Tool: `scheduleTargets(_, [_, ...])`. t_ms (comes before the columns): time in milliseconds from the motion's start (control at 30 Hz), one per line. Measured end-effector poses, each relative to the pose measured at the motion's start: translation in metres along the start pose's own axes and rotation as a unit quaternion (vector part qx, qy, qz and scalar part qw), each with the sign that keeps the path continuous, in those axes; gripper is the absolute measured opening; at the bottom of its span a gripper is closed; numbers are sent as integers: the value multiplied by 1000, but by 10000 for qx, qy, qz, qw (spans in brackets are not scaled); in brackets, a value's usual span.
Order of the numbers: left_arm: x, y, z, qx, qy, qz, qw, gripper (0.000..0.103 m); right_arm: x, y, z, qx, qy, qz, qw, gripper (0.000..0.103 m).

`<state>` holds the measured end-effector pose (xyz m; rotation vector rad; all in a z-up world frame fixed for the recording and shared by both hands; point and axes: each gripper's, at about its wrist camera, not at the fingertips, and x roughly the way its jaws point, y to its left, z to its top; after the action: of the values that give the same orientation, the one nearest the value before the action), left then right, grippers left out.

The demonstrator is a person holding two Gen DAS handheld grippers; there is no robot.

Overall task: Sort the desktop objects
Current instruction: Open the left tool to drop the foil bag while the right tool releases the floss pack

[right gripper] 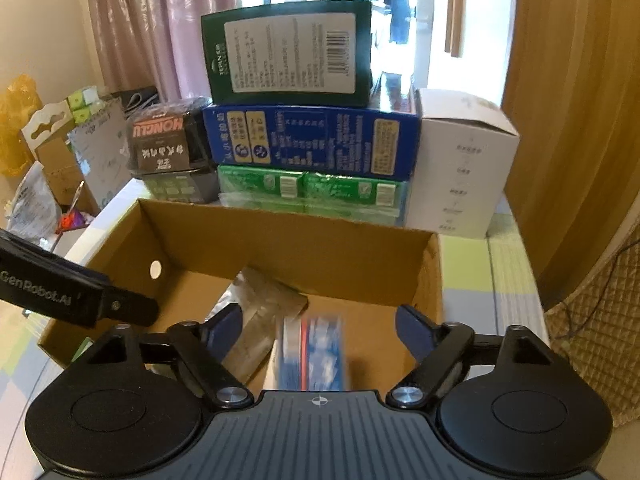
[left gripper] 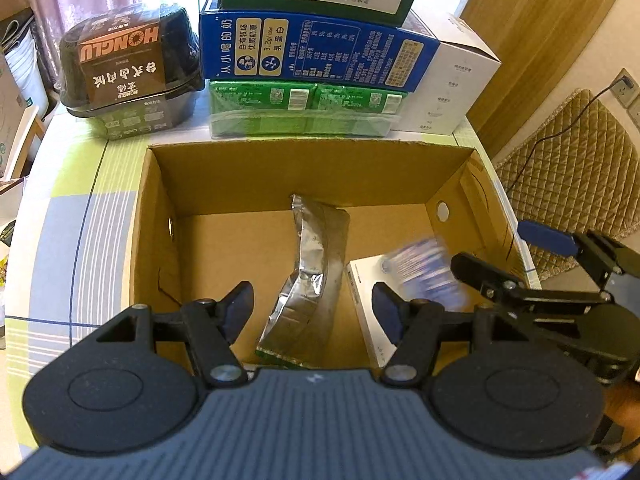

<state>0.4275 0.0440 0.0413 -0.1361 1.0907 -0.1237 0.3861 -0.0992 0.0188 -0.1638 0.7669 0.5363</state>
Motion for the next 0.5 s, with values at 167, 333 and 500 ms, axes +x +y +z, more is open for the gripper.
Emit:
scheduleTargets(167, [-8,1,-7,29,-21,45,10000,63,-9,-7,-6,98,19,-45,9999,82])
scheduleTargets(333, [-24,1,-19,-1,-84,38,10000,63,-29,-11,-14,121,4,-109,9999,82])
scheduleTargets(500, [-47,-5,-37,125,-162,86,9998,69,-57,-10,-28,168,-27,-71,9998,84])
